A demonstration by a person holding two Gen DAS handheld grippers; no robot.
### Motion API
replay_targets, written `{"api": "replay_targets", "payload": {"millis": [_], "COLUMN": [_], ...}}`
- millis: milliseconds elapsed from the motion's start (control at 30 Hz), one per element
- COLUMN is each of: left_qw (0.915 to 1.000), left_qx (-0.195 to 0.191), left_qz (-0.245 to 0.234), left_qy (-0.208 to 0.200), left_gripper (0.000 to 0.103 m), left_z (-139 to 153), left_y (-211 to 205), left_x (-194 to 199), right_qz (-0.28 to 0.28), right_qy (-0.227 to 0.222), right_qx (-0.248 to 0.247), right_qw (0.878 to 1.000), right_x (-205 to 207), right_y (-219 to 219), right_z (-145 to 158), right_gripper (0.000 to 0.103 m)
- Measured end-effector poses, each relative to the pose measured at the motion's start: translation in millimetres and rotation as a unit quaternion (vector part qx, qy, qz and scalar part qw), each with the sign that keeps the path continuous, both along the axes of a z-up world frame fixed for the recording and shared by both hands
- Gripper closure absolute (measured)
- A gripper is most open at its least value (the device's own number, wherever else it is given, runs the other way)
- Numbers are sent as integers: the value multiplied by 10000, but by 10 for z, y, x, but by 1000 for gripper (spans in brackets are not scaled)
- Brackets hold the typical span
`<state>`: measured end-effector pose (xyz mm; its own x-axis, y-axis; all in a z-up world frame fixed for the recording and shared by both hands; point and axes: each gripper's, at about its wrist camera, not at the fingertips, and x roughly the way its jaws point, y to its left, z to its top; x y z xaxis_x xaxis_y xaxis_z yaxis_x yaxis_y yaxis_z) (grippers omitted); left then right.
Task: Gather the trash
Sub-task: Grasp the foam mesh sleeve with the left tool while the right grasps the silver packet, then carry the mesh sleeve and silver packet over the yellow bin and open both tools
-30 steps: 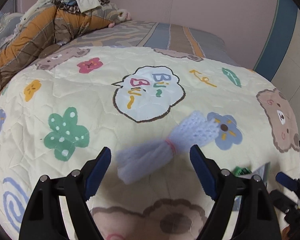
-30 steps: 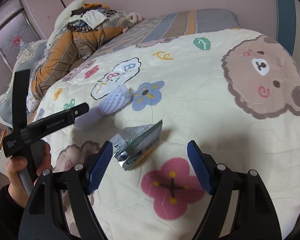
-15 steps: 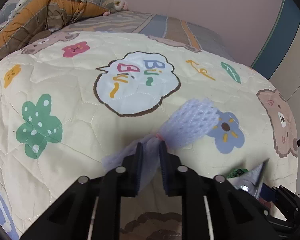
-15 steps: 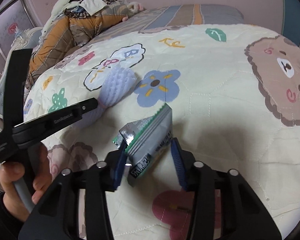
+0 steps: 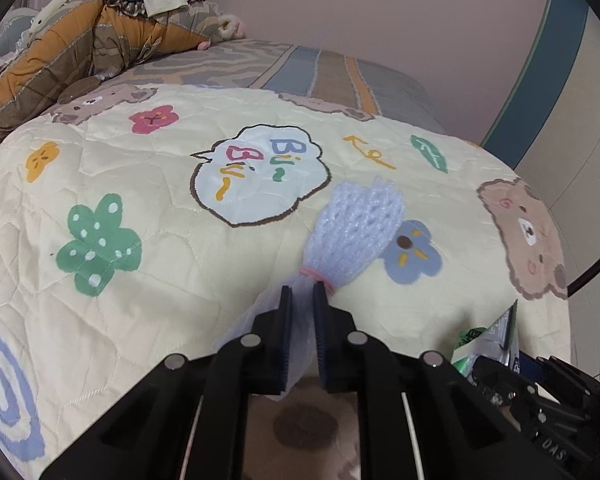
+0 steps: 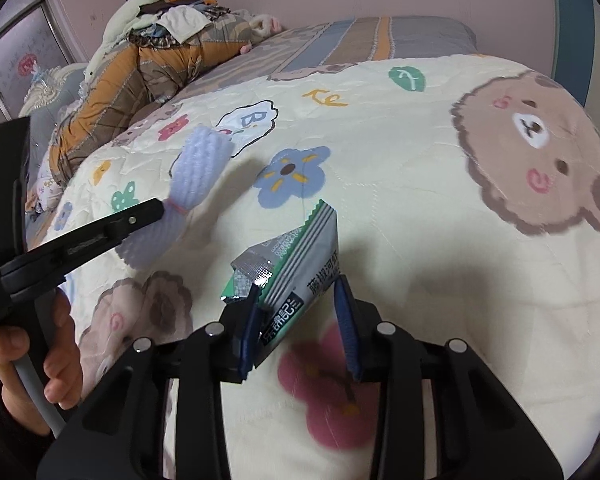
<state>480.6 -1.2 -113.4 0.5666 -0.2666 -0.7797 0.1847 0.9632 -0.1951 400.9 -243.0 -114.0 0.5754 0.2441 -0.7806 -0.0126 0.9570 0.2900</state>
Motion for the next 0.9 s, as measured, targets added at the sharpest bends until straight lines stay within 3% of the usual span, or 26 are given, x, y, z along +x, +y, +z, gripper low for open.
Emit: {"api": "replay_targets", "payload": {"millis": [367, 567, 767, 900], "left_qw": [9987, 9960, 9898, 9806], "left_qx": [169, 254, 167, 132], "left_qz": [-384, -688, -1183, -1656], "left_qy": [-306, -503, -776, -1040], "left_gripper": [93, 93, 93, 93], "left_z": [404, 552, 765, 919], "left_y": [-82, -271, -739, -1195], "left_x": [-1226, -1878, -2487, -2910], "right_qz": [175, -41, -508, -850], "right_qy": [-187, -165, -230, -390], "right_qx": [172, 43, -24, -255], "right_qw": [9995, 9998, 9984, 9953], "right_x": [-1067, -1782, -2529, -3028], "right_y": [-389, -758, -1268, -1651], "right_z": [450, 568, 671, 769], "right_gripper": [70, 70, 70, 70]}}
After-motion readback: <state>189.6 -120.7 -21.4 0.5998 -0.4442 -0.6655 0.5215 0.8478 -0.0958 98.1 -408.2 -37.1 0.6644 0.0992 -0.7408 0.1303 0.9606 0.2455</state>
